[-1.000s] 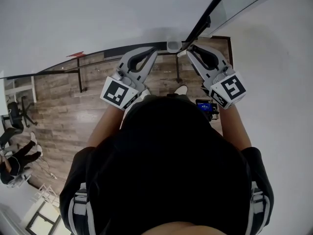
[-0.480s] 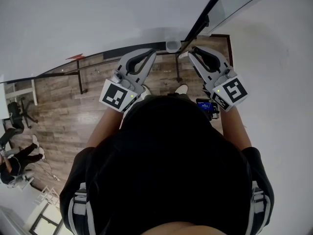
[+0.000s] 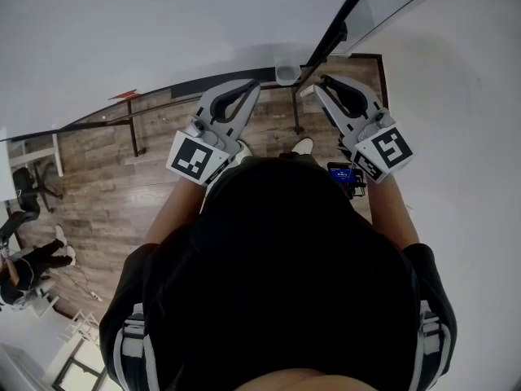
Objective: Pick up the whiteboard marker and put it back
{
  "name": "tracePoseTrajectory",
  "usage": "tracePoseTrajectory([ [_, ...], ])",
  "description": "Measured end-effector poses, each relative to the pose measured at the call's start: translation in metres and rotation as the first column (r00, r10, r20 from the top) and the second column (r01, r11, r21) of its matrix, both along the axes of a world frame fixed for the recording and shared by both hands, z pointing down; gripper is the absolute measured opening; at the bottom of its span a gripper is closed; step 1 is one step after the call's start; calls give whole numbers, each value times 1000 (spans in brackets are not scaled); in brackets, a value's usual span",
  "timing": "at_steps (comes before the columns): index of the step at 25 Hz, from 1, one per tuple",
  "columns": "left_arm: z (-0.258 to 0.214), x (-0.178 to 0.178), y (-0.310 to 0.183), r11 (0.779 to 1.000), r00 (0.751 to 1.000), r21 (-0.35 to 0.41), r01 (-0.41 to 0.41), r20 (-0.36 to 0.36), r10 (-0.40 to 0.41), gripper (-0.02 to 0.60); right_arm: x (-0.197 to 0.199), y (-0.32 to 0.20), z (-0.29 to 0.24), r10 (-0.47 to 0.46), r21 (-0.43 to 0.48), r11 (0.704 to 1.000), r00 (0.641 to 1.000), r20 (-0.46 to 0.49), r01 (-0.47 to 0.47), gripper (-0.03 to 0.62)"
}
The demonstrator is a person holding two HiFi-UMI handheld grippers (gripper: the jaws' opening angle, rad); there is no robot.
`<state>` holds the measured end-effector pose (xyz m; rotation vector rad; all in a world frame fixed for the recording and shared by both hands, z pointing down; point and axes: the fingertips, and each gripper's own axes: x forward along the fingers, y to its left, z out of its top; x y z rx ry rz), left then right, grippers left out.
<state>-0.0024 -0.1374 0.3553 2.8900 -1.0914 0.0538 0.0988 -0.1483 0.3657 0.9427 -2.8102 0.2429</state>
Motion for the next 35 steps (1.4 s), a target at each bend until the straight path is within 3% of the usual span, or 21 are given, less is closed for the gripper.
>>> tracePoseTrajectory([
  [35,15,4,-10,1000,1000,-24,3,3,-3,5,-6,-16,13,4,-12,1000,1000,-8,-4,64],
])
